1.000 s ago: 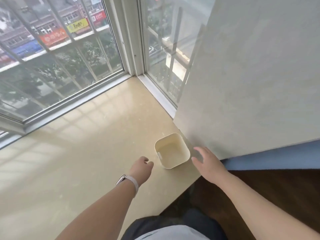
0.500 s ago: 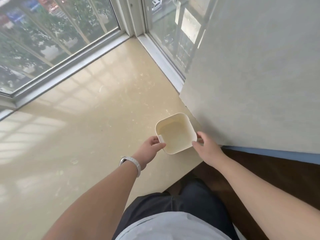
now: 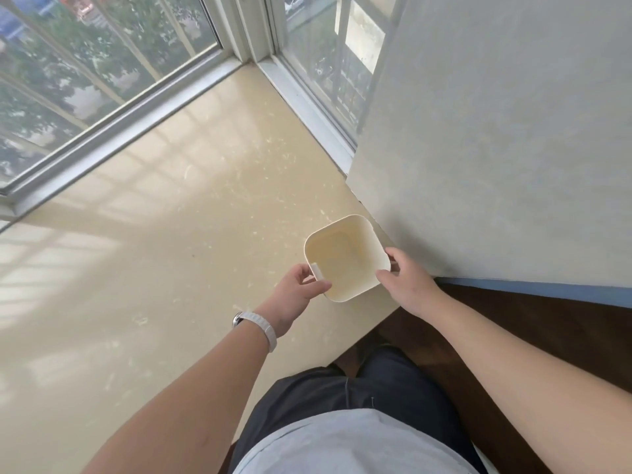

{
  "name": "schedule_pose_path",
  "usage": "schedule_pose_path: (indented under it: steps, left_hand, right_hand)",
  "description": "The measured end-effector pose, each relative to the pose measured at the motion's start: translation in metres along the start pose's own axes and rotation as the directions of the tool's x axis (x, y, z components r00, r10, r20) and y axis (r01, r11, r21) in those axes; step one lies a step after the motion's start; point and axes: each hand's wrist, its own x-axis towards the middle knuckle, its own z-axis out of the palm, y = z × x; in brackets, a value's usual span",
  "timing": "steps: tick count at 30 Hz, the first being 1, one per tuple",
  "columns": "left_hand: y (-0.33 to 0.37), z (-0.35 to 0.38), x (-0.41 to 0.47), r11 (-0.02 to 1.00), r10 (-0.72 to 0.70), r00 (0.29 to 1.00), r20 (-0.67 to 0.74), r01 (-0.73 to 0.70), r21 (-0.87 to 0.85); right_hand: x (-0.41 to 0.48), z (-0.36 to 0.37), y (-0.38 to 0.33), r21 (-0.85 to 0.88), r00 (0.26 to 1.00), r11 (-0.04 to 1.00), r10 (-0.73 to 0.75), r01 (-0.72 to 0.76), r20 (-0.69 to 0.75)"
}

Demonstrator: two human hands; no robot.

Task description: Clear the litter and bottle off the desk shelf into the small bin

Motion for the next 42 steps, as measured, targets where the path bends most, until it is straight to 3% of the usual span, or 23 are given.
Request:
schedule_pose_path:
  steps: [16,25,37,42]
  left_hand:
    - [0.024,0.038,-0.068,0.981,0.14,0.966,0.219,-0.165,0.1]
    - [0.023,0.122,-0.092,0.914,0.093,0.89,0.446,-0.254,0.317]
    - [0.011,0.265,-0.127,0.782,-0.08,0.772,0.631,-0.344,0.52]
    - [0.007,0.341,-0.137,0.739,-0.096,0.778,0.621,-0.362,0.567]
  right_hand:
    - [-0.131,-0.02,0.015,0.205,0.96,0.974,-0.033,0.093,-0.28]
    - [-0.206,-0.027,0.089,0.437,0.834,0.896,0.178,0.082,-0.522]
    - [-0.292,-0.057,0.192,0.632,0.676,0.767,0.407,0.113,-0.614]
    - [-0.321,-0.079,0.238,0.681,0.632,0.718,0.462,0.145,-0.622]
